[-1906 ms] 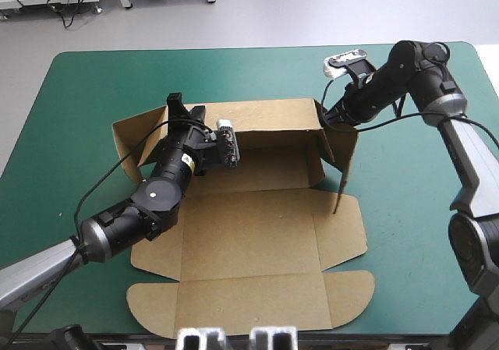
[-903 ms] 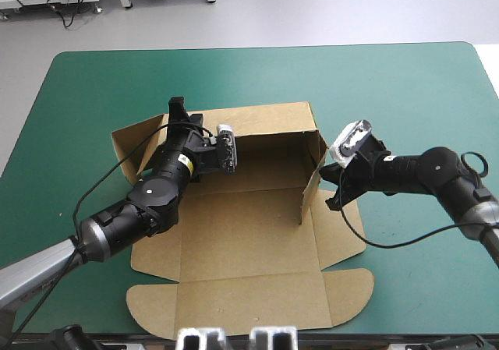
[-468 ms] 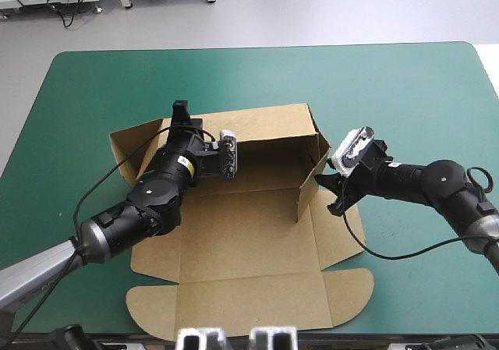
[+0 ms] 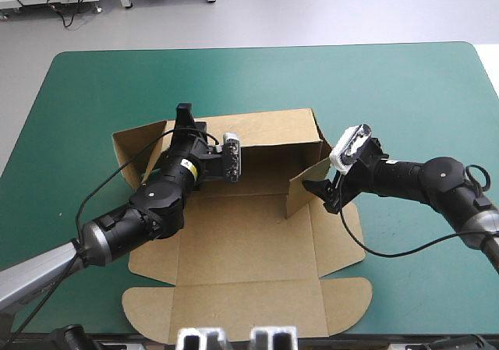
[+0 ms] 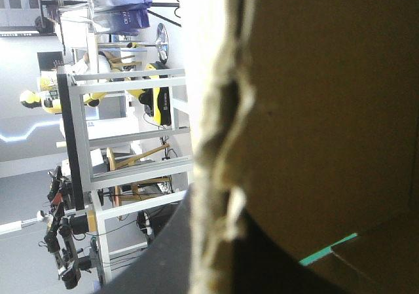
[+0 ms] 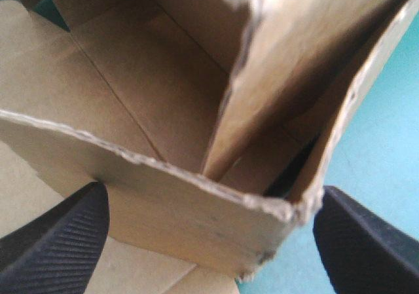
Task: Fold the box
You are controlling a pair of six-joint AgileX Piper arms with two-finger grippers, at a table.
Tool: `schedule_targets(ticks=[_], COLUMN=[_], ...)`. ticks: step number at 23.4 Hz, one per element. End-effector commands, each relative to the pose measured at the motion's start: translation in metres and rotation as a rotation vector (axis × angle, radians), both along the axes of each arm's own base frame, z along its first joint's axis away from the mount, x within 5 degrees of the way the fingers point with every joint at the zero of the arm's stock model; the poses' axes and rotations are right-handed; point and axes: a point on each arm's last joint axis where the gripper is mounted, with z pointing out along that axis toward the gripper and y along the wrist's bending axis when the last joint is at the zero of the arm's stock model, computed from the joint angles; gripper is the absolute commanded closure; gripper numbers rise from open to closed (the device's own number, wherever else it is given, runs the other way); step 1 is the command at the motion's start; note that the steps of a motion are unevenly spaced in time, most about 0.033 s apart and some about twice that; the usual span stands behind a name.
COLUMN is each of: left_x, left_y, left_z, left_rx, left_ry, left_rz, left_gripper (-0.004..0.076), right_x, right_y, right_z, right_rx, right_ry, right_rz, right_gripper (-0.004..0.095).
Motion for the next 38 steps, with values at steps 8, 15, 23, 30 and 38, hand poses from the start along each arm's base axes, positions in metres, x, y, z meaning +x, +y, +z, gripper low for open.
schedule_targets(ticks=[8,15,23,30,38], left_x=[0.004,0.025,0.019,0.014,0.007], left_y=[-0.014,-0.049,-0.050,-0.049,-0.044], left_z=[-0.006,0.021,0.015,0.020,0.023], left_rx=[-0.151,-0.152,-0.154,-0.211,-0.246], left_ry=[0.123,0.089,0.160,0.187,0.248], left_rz=[0.063,0.009,0.036,0.033,0.053], left_gripper=[0.0734,0.0734,0.0734,0.0734,0.0733], right_x=[0.006,0.014,0.021,0.012,0.018], right_y=[0.011,0.005,0.000,0.023,0.031], right_z=[0.023,0.022,0.020,0.016,0.000], right_rx=[0.230,0.193,0.166,0.113,0.114], right_ry=[-0.039,-0.076,-0.096,-0.098,-0.008], right_rz=[0.005,-0.104,-0.214,-0.115,-0.124], right_gripper=[0.0149,0.0150,0.0246,0.0390,0.0633])
